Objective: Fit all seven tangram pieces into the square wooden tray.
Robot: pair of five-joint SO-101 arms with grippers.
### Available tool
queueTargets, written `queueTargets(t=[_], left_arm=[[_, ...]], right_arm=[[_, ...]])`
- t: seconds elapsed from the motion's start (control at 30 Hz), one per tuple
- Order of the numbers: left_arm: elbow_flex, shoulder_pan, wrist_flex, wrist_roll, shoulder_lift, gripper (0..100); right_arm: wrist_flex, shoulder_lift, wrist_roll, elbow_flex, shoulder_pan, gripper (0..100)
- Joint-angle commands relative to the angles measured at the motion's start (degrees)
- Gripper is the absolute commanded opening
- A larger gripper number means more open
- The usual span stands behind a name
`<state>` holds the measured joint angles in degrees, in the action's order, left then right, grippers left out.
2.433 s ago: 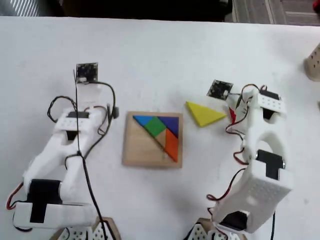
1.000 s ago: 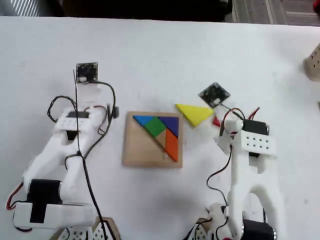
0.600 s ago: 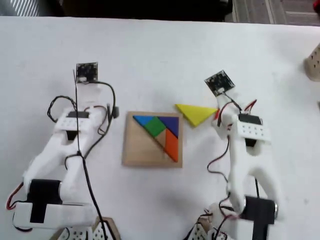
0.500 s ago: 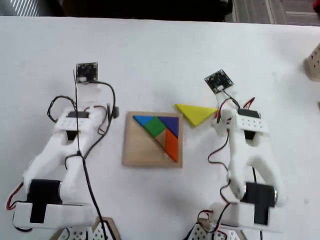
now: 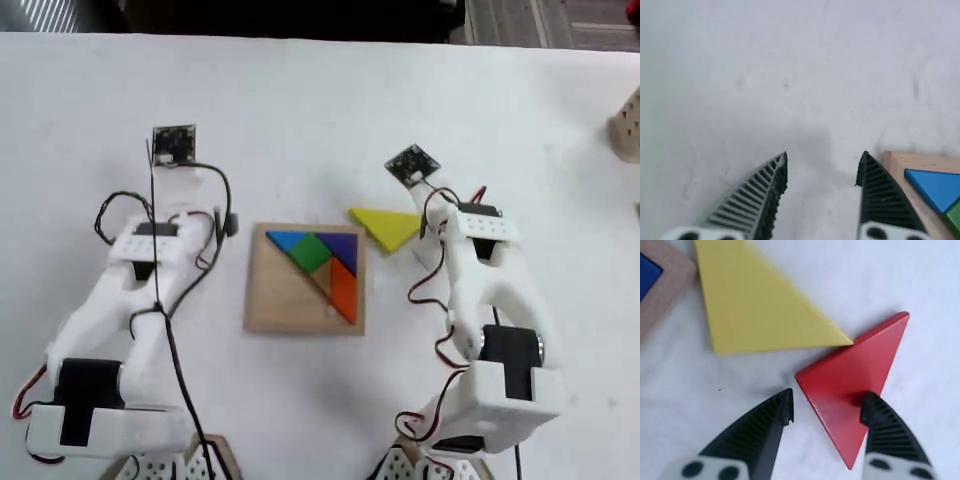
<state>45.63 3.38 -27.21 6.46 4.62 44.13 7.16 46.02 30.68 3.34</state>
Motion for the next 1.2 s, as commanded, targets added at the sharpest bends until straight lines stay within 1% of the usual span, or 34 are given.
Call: queueTargets(t=[0.0,0.17,0.33,0.43,0.53,0.73,0.87,0.97,1.07,1.17], left_arm=[[-2.81,-0.75,-0.26,-0.44,0.4,24],[-2.64,-0.75,-0.35,-0.53,0.57,24],[-2.99,-0.75,-1.93,-0.79,0.66,24],[-2.9,-0.75,-1.93,-4.31,0.66,24],[-2.99,-0.75,-1.93,-4.48,0.75,24],[-2.99,-0.75,-1.93,-4.66,0.75,24],[-2.99,-0.75,-1.93,-4.84,0.75,24],[-2.99,-0.75,-1.93,-4.84,0.75,24],[-3.08,-0.75,-1.93,-4.84,0.75,24],[-3.08,-0.75,-1.93,-4.84,0.75,24]], right_arm=[[0.75,-0.13,4.66,-2.64,-1.63,21.9],[0.31,2.33,5.01,-5.27,-1.45,21.9],[9.36,10.95,7.74,-17.14,-0.04,21.7],[14.9,15.69,7.91,-24.0,0.66,21.8],[17.27,17.36,9.41,-26.29,0.57,21.7],[16.4,17.45,9.32,-26.55,1.01,21.9],[13.05,17.8,9.76,-26.64,4.26,21.9],[8.66,20.26,11.08,-25.76,6.81,21.9],[8.66,22.99,13.1,-26.9,8.22,21.9],[8.48,23.69,12.92,-27.6,8.4,21.6]])
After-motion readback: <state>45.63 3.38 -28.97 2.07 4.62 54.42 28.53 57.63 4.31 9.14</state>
